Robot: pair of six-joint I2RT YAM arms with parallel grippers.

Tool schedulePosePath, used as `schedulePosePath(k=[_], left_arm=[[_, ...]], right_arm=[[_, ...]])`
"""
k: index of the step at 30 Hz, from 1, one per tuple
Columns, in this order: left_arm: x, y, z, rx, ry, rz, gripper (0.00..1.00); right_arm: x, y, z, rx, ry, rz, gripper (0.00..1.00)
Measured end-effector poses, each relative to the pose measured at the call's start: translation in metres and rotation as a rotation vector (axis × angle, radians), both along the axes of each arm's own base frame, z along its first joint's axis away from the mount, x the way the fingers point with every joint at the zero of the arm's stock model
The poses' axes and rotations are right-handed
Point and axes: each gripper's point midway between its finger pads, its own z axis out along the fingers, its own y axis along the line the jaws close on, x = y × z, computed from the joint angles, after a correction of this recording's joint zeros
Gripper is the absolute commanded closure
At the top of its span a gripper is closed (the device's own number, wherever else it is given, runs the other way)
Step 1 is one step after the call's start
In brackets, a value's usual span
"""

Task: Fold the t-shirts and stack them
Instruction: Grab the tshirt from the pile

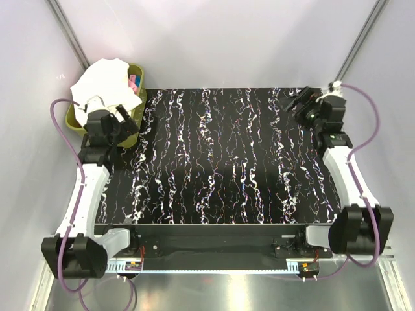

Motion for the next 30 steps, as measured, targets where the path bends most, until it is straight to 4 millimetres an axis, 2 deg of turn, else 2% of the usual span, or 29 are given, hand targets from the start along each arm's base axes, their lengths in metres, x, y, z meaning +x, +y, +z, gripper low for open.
schedulePosePath(k=[3,4,6,8,10,11,12,14,20,23,28,30], left_arm=[[0.006,0.007,-0.004,-0.044,0.046,-0.009,0.01],[0.011,0.009,-0.003,-0.064,0.056,-0.021,0.01],[0.026,0.012,0.000,-0.092,0.078,-0.042,0.01],[0.043,0.015,-0.001,-0.107,0.108,-0.049,0.01],[0.058,0.015,-0.005,-0.117,0.143,-0.060,0.02],[0.062,0.015,-0.001,-0.116,0.142,-0.062,0.03],[0.071,0.016,-0.012,-0.121,0.179,-0.063,0.03],[0.082,0.018,-0.019,-0.124,0.210,-0.063,0.05],[0.108,0.025,-0.035,-0.120,0.279,-0.047,0.11],[0.124,0.027,-0.038,-0.116,0.286,-0.043,0.17],[0.140,0.024,-0.054,-0.104,0.325,-0.039,0.24],[0.146,0.019,-0.061,-0.096,0.343,-0.042,0.37]], right_arm=[[-0.006,0.009,-0.058,0.075,0.186,0.018,0.00],[-0.012,0.010,-0.072,0.086,0.233,0.014,0.00],[-0.021,0.011,-0.086,0.089,0.299,0.010,0.00],[-0.026,0.010,-0.088,0.079,0.333,0.013,0.00],[-0.029,0.010,-0.080,0.064,0.347,0.019,0.00],[-0.028,0.010,-0.074,0.057,0.340,0.022,0.00],[-0.027,0.010,-0.067,0.050,0.328,0.026,0.01],[-0.027,0.011,-0.060,0.042,0.307,0.039,0.00],[-0.033,0.025,-0.058,0.049,0.306,0.110,0.00],[-0.035,0.032,-0.057,0.047,0.305,0.137,0.00],[-0.037,0.042,-0.060,0.037,0.309,0.171,0.00],[-0.036,0.046,-0.063,0.037,0.320,0.181,0.00]])
